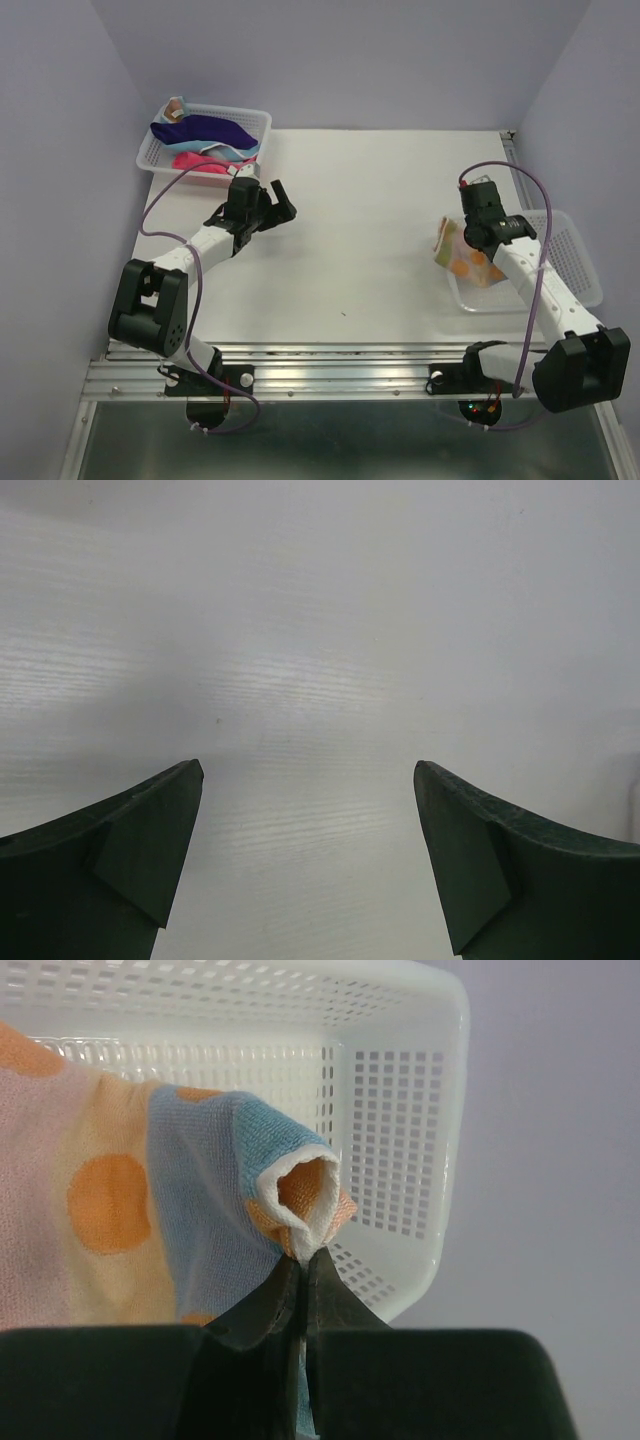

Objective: Fold and stack the towels
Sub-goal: Neatly place the folded towel into the bin

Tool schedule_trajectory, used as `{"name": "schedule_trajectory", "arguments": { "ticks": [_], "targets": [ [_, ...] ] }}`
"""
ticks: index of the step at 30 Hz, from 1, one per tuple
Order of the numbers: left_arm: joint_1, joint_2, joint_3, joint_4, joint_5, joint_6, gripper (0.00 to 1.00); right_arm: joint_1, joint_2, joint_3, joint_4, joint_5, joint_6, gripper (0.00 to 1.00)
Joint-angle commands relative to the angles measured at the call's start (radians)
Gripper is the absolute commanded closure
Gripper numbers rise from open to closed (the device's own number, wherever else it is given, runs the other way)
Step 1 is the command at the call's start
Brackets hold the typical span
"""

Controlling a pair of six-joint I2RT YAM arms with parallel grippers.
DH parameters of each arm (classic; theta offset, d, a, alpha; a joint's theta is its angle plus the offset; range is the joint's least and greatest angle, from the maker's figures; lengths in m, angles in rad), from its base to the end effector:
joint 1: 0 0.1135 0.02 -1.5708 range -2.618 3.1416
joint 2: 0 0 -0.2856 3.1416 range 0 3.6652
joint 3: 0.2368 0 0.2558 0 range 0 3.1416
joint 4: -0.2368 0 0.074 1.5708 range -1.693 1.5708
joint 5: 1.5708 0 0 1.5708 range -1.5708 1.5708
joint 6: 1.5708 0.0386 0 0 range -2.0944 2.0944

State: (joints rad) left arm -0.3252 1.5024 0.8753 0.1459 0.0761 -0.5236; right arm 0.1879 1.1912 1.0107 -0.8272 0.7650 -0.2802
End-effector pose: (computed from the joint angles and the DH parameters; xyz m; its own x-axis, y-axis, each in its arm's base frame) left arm 0.3182 -0.1104 0.2490 -0.5710 -0.3336 -0.7501 0.1119 0.8735 -0.4737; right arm 0.2250 0.0156 0.3070 -0.8615 -0.3669 -0.3510 -0.0102 0.7037 -0.7104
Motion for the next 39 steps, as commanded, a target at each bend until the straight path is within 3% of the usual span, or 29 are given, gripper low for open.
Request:
{"name": "schedule_trajectory", "arguments": {
  "ticks": [1,6,14,25,27,28,29,30,31,39],
  "targets": [
    [0.002,-0.01,-0.006,0.049,0.008,0.027,0.01,-0.036,-0.05,-0.035,0.192,-0.071,-0.148,0.99],
    [0.005,-0.001,-0.004,0.052,0.014,0.033,0.01,-0.097,-0.009,-0.053,0.243,-0.096,-0.227,0.99],
    [0.008,-0.008,-0.01,0.061,0.022,0.039,0.01,-0.183,0.007,-0.066,0.315,-0.277,-0.392,0.99],
    [0.011,-0.018,-0.016,0.069,0.022,0.045,0.01,-0.318,0.136,-0.008,0.361,-0.239,-0.399,0.99],
    [0.012,-0.018,-0.016,0.069,0.022,0.047,0.01,-0.329,0.153,0.0,0.344,-0.228,-0.389,0.95],
    [0.012,-0.021,-0.018,0.069,0.022,0.047,0.01,-0.332,0.165,0.005,0.338,-0.21,-0.378,0.9],
    [0.012,-0.021,-0.016,0.069,0.022,0.05,0.01,-0.335,0.168,0.008,0.336,-0.205,-0.373,0.43],
    [0.012,-0.022,-0.016,0.069,0.022,0.05,0.01,-0.338,0.166,0.008,0.339,-0.199,-0.37,0.11],
    [0.012,-0.025,-0.019,0.069,0.021,0.05,0.01,-0.34,0.166,0.006,0.358,-0.194,-0.367,0.0],
    [0.012,-0.063,-0.032,0.067,0.014,0.047,0.01,-0.361,0.137,0.087,0.517,-0.06,-0.259,0.0]
  ]
}}
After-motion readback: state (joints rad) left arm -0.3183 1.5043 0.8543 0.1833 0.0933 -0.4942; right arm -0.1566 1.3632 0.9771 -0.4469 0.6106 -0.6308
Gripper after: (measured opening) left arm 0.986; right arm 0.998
